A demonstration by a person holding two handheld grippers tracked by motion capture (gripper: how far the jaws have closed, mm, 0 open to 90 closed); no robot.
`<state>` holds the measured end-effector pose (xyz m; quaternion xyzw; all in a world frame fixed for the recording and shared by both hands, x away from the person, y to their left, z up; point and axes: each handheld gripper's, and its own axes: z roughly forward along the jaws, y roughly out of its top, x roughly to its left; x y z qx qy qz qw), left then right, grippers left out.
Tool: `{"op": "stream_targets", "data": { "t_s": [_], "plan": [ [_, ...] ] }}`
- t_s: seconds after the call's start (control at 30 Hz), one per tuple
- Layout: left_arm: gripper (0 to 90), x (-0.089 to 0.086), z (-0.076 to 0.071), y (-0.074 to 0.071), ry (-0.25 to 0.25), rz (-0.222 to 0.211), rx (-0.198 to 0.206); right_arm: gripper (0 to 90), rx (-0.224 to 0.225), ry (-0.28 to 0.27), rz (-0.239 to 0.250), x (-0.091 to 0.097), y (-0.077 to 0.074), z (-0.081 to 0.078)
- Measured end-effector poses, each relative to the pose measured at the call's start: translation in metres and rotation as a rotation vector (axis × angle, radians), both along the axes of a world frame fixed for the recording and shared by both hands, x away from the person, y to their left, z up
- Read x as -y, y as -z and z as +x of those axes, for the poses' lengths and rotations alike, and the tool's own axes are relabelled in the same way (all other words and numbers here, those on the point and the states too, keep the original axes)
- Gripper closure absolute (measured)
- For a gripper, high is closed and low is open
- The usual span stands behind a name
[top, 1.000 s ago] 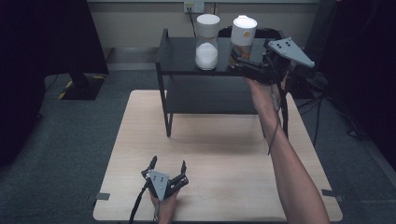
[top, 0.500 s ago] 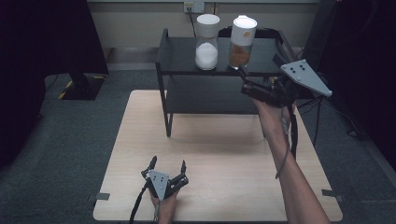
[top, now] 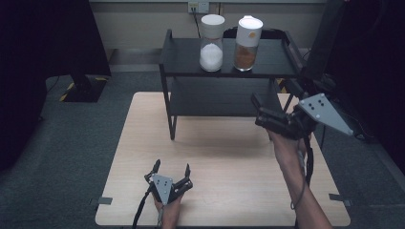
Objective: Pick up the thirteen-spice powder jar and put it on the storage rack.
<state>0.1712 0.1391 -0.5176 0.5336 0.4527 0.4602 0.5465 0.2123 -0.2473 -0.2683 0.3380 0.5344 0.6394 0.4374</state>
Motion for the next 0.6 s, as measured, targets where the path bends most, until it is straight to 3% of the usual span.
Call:
{"op": "stream_targets", "data": {
  "t_s": [0.4,0.6],
  "plan": [
    [0.2,0.0,0.0,0.0,0.001,0.0,0.0,0.0,-0.029,0.06,-0.021,0.002,0.056,-0.035],
    [0.3,0.0,0.0,0.0,0.001,0.0,0.0,0.0,-0.032,0.101,-0.06,0.0,0.079,-0.049]
  ]
}}
